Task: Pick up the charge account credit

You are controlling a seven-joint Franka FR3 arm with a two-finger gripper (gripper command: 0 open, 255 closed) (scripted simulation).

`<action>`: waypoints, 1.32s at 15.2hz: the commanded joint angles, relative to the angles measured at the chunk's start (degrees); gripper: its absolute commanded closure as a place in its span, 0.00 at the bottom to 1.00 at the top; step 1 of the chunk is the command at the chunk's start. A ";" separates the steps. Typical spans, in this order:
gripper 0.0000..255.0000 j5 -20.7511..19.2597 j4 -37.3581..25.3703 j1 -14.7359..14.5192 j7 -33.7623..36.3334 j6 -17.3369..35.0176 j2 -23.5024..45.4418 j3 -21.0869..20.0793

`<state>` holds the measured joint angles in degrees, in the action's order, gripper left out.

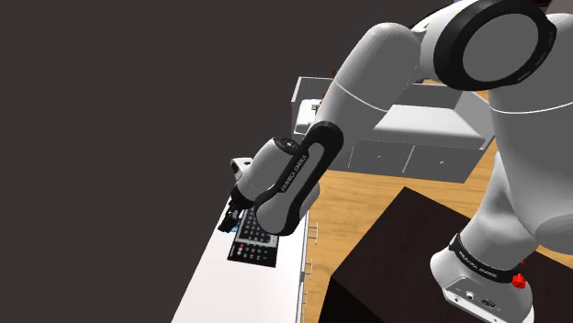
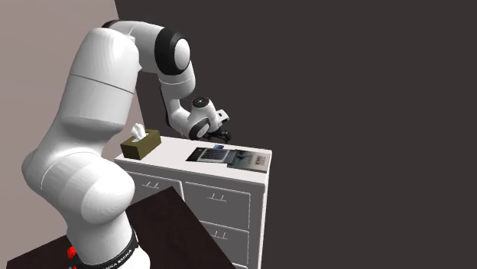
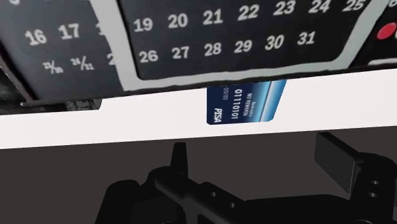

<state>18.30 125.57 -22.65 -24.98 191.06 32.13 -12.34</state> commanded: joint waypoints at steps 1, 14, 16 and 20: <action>0.00 -0.38 -0.70 0.51 -0.18 1.18 1.87 -0.44; 1.00 -0.62 -1.12 0.76 -0.27 2.02 3.16 -0.69; 1.00 -0.30 -0.59 0.44 -0.17 0.95 1.53 -0.37; 1.00 0.28 0.33 -0.38 0.07 -1.31 -1.68 0.45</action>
<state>18.44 125.59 -22.89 -24.96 190.37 31.38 -12.07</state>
